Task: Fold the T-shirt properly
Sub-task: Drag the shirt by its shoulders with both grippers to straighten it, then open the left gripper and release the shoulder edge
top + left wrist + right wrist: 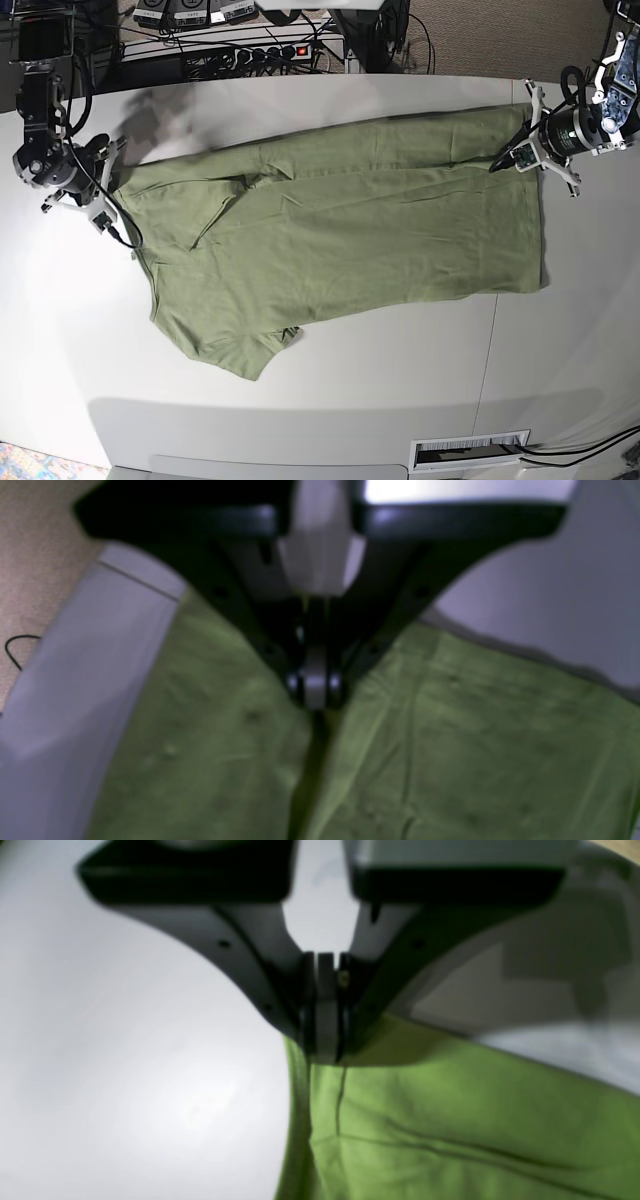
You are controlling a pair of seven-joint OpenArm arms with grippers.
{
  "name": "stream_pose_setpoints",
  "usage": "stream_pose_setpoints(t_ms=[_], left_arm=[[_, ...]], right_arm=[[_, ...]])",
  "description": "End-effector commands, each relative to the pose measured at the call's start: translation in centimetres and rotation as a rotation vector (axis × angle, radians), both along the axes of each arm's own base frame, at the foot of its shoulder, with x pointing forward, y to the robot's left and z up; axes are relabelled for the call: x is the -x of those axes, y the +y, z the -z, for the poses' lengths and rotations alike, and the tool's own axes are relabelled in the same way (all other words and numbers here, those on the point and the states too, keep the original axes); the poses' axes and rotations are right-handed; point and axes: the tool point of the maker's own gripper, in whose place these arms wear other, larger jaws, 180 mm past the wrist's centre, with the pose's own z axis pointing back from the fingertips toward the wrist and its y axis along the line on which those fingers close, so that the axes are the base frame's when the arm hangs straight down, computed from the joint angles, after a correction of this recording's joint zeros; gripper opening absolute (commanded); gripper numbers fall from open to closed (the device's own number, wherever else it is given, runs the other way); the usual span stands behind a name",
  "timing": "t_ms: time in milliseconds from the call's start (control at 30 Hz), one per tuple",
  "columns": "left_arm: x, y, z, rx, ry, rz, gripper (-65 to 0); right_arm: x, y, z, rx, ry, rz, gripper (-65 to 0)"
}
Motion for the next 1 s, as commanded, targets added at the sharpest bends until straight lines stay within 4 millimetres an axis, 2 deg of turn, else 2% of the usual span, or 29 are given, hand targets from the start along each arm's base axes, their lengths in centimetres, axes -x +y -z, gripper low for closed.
stream_pose_setpoints(t_ms=[0, 167, 400, 633, 833, 967], left_arm=[[0.3, 1.1, 0.2, -0.057, 0.016, 0.017, -65.0], [0.3, 1.1, 0.2, -0.057, 0.017, 0.017, -65.0], [1.6, 1.0, 0.4, -0.056, 0.040, 0.030, -65.0], [3.5, -0.2, -0.2, -0.058, 0.052, 0.097, -65.0], [3.7, -0.1, -0.4, -0.076, 0.045, 0.118, -65.0], [3.6, -0.1, -0.4, -0.084, 0.038, 0.126, -65.0]], right_arm=[[1.6, -1.0, 0.5, 0.041, 0.063, -0.007, -65.0], [5.2, -1.4, 2.3, 0.059, 0.165, -0.003, -65.0], [8.4, -1.5, 3.3, 0.088, 0.253, -0.011, -65.0], [9.0, 0.6, 1.9, 0.121, 0.247, -0.095, -65.0], [9.2, 2.3, 0.6, 0.135, 0.225, -0.160, -65.0], [9.6, 2.8, 0.2, 0.144, 0.233, -0.175, -65.0]])
